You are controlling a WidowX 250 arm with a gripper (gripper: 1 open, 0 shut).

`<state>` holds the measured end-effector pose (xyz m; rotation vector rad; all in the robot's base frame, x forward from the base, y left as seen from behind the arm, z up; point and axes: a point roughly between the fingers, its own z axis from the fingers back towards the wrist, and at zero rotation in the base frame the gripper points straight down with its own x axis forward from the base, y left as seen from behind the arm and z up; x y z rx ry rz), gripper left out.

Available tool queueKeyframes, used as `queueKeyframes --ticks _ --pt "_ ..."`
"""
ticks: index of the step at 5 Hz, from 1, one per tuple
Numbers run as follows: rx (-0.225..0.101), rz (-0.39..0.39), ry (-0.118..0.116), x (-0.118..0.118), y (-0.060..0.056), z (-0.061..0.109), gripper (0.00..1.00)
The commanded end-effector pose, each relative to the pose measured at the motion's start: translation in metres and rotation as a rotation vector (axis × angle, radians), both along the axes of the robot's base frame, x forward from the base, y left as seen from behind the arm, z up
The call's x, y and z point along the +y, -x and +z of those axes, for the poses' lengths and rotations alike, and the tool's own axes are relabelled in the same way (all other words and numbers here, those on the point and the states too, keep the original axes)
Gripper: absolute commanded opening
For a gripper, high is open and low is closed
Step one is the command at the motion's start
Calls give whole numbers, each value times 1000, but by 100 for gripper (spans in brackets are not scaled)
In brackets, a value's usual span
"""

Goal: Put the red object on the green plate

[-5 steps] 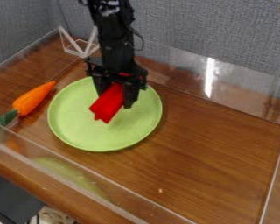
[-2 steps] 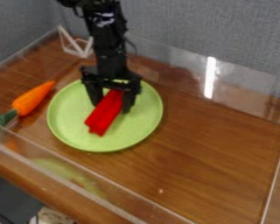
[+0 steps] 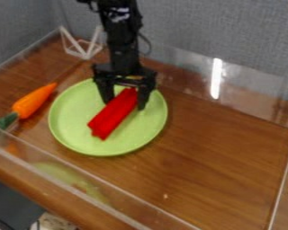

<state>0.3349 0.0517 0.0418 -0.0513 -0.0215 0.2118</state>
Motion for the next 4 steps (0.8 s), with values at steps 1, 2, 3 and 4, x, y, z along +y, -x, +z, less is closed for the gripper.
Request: queueKeyframes --ticks 1,2,3,4 --pt "-106 15 -21 4 -15 46 100" --pt "-124 0 -20 1 -16 52 100" --pt "-131 -20 -20 -3 -20 49 100" --pt "-135 34 -25 -7 -15 55 100"
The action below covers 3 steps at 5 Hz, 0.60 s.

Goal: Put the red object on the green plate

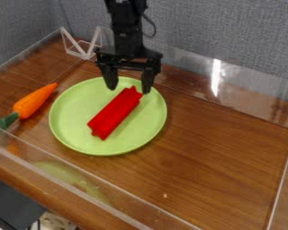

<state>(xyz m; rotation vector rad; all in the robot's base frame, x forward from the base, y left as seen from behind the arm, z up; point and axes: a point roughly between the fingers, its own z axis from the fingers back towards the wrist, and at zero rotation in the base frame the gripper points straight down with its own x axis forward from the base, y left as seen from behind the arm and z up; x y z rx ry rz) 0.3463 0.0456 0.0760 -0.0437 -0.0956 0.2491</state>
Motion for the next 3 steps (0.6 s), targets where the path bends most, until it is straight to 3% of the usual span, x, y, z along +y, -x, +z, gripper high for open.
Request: queueKeyframes --ticks 1,2,3 --pt "-60 50 -17 -7 0 20 100" --pt "-56 106 -23 -12 2 18 100" --pt "-60 154 -26 -15 -3 13 100"
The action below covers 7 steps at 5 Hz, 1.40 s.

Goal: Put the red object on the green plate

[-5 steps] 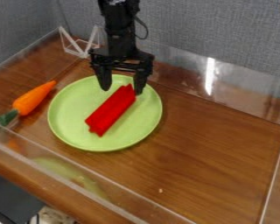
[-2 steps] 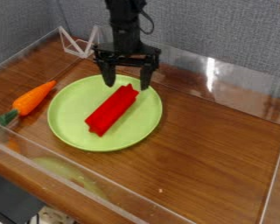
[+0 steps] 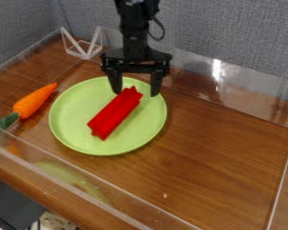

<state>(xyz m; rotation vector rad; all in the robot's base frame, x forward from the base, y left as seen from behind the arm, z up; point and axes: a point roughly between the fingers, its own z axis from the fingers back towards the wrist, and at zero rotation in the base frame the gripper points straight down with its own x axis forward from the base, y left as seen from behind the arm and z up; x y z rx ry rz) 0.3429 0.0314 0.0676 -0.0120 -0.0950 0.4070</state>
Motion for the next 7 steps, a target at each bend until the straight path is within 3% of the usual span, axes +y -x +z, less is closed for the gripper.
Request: queueKeyframes --ticks 1,3,5,6,7 --pt "-72 41 -10 -4 -10 18 100" --pt "-60 96 -25 14 -14 11 100" --pt "-48 122 -23 -2 -11 33 100" --pt "-45 158 2 2 3 41 100" --pt "-35 188 9 13 12 38 100"
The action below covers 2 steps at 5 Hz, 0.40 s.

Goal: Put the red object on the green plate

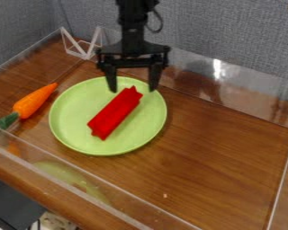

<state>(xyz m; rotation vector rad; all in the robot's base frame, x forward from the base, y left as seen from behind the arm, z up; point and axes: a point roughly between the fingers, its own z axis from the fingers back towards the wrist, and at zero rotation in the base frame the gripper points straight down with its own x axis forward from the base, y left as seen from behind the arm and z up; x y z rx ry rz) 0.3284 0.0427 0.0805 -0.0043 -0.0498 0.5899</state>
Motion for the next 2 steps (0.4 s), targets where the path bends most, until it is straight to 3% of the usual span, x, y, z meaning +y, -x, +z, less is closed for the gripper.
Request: queueKeyframes --ticks 1,2 --pt "-76 44 4 -11 -13 12 100" --pt "-62 66 3 -28 -21 1 100"
